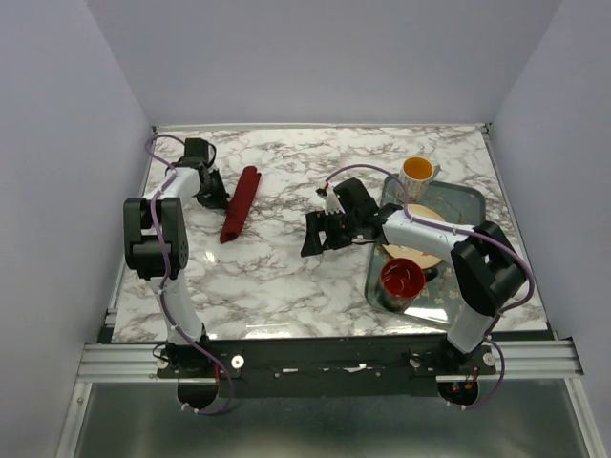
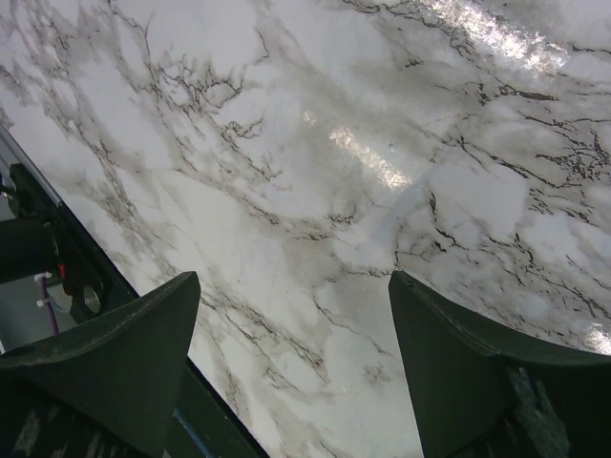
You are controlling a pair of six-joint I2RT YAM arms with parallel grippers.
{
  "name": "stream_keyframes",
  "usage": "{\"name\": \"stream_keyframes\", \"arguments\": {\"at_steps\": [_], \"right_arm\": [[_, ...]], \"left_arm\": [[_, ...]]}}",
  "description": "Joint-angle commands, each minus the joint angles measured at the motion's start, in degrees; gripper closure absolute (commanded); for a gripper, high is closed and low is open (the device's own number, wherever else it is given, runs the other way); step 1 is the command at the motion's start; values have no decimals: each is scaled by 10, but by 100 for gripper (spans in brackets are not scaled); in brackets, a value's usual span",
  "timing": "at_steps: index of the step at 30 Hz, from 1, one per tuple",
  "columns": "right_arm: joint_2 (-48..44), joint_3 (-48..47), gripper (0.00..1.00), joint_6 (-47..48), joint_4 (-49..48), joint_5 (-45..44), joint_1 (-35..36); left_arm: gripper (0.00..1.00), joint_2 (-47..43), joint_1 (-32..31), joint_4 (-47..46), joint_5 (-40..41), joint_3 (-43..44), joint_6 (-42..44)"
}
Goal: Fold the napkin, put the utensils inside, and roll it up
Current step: Roll the napkin with the utensil
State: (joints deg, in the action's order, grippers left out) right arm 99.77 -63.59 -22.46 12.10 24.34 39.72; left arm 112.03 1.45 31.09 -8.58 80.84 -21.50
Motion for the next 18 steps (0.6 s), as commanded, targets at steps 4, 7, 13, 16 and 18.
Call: {"name": "stream_keyframes", "arguments": {"at_steps": [4,7,13,16,18], "right_arm": [[3,-14,12,6,6,2,4],[3,-14,12,6,6,4,5],[2,-14,12,8,7,2,5],[3,-14,12,8,8,2,4],[3,-13,12,7,8,1,4]], "left_arm": [[82,14,-9,-9,27,-43,-3],[82,12,-13,-9,27,-47,-7],[80,-2,-13,-7,34,-45,-9],[78,-13,-13,-2,29,-40,-13],[77,-26,-13,-4,32,-42,-17]]}}
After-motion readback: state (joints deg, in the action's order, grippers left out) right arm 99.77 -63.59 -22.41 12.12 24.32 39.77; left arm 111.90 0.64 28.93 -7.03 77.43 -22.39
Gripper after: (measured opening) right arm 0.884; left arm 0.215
